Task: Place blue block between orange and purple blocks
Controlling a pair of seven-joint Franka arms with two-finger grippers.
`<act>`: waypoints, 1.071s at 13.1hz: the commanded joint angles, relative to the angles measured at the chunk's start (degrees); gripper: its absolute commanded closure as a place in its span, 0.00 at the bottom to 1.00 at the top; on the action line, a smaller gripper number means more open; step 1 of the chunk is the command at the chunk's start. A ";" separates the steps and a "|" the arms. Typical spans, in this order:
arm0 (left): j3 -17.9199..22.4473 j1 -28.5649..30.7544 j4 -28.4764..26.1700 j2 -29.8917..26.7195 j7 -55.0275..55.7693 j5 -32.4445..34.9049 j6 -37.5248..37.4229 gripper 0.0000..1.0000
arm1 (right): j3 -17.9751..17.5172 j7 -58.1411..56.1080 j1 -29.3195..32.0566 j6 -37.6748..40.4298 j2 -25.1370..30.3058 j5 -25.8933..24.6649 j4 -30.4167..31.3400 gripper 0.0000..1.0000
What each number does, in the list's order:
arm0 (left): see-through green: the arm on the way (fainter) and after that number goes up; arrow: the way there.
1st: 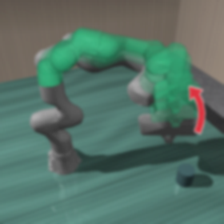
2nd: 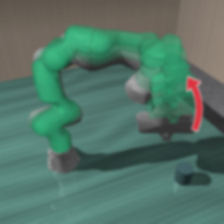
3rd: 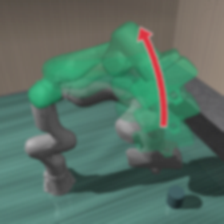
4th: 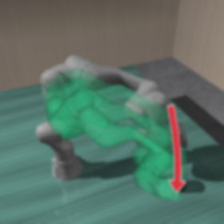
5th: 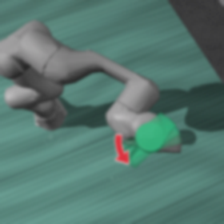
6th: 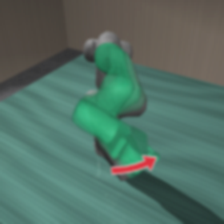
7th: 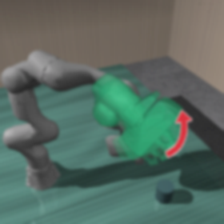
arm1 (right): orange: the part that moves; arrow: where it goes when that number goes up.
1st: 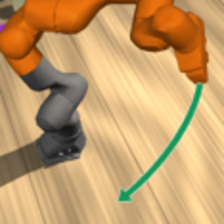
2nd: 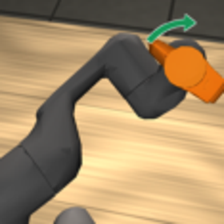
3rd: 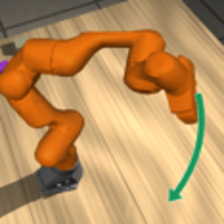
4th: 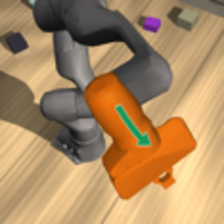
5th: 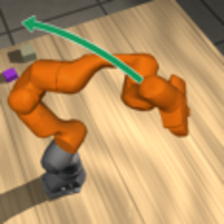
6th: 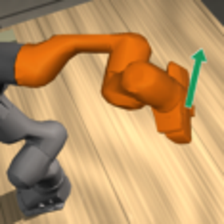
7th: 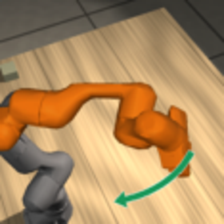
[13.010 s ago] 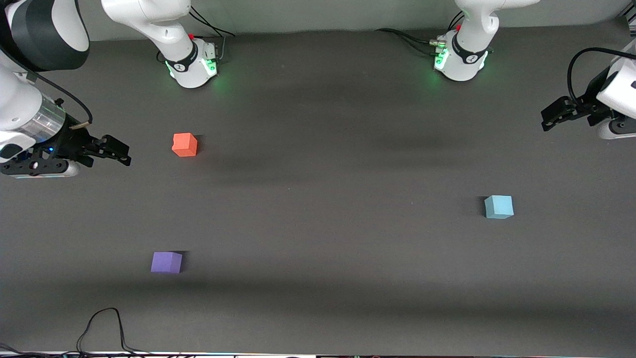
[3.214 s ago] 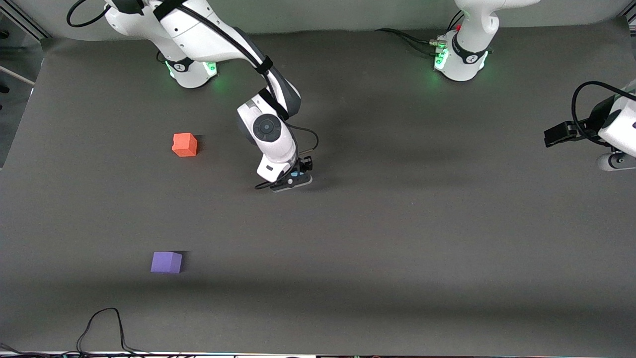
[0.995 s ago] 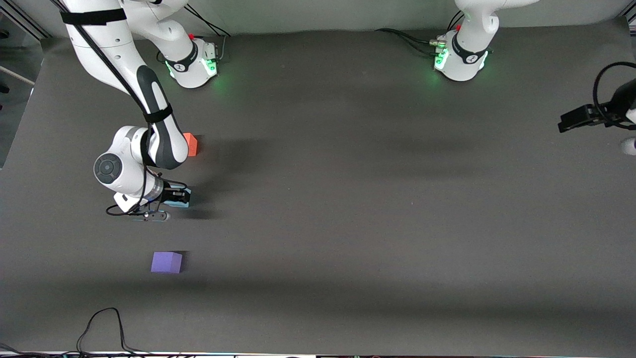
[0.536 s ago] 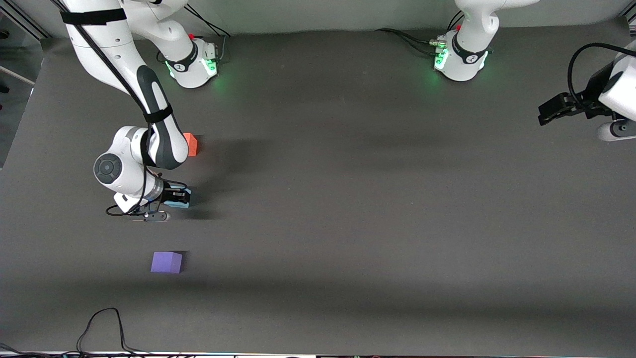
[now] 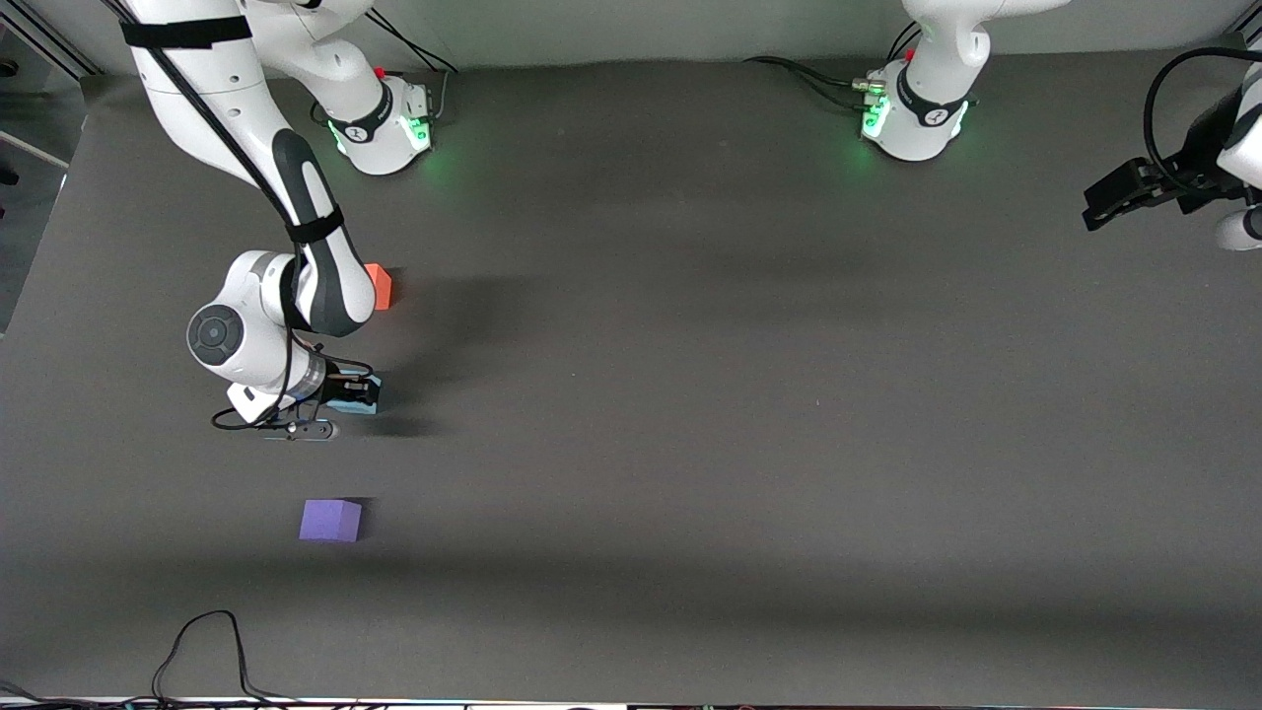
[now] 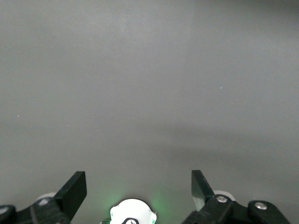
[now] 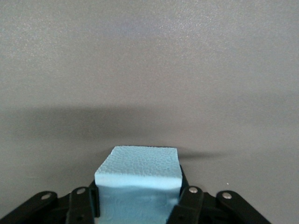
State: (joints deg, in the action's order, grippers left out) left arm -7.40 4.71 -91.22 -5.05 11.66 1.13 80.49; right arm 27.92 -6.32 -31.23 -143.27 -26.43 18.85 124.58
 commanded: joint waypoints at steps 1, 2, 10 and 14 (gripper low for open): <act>0.19 0.12 -1.59 -0.84 0.38 -0.96 0.98 0.00 | -0.06 -2.03 -0.14 -0.35 -0.38 3.56 -0.48 0.00; 0.36 0.55 -1.59 -0.84 0.72 -3.05 2.03 0.00 | -0.06 -2.03 -0.23 -0.35 -0.29 3.74 -0.39 0.00; 2.11 1.35 -15.12 -8.39 -3.72 -3.60 12.06 0.00 | 0.12 -2.12 0.38 5.01 11.20 0.25 -1.88 0.00; 4.23 1.44 -14.43 -8.05 -9.03 -2.72 11.97 0.00 | -6.03 -1.59 6.97 17.43 19.30 -6.89 -8.19 0.00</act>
State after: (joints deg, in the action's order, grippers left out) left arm -3.56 5.82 -103.85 -11.43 4.93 -1.72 90.92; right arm 25.05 -6.88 -27.10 -133.24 -11.04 13.43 119.12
